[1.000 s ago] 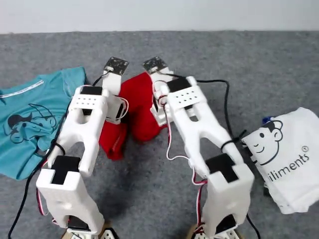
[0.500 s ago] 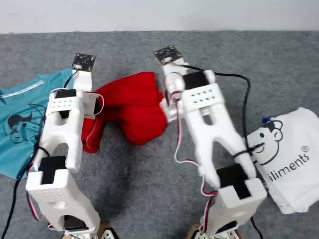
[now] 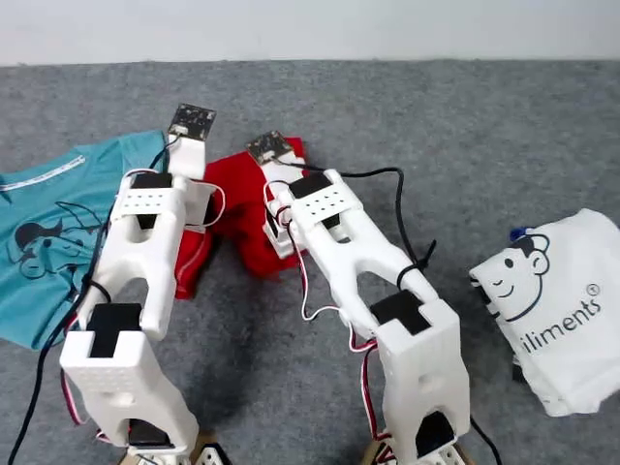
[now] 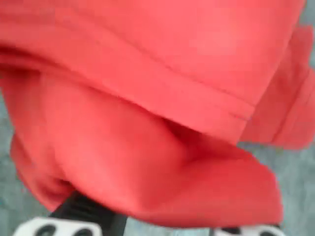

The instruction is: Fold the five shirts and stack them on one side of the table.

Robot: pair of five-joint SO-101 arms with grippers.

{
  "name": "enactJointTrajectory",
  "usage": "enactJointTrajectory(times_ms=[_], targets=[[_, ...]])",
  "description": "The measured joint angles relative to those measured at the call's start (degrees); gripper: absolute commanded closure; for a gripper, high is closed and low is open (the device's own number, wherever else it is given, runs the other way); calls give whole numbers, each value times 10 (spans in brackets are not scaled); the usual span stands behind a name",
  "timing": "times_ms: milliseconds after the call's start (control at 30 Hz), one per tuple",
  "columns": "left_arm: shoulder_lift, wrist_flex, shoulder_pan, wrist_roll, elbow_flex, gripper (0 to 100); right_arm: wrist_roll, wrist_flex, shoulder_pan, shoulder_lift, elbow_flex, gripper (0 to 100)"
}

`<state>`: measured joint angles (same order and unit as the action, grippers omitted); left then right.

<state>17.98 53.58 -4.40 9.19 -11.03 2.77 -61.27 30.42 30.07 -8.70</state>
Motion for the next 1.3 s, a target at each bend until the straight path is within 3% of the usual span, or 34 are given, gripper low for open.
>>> enactJointTrajectory(times_ms=[100,300,667,900,1100,1300], targets=[[0,2,4,0,0,966,0,15,4,0,0,998],[0,9,6,0,0,966,62,0,-4,0,-1,991],[0,73,-6,3,0,964,122,-244,-127,-179,-4,988],[0,228,-6,4,69,964,153,-384,-189,-301,-4,988],[0,419,-6,50,181,964,154,-391,-237,-396,10,988],[-2,440,-6,59,217,964,154,-392,-236,-527,48,988]])
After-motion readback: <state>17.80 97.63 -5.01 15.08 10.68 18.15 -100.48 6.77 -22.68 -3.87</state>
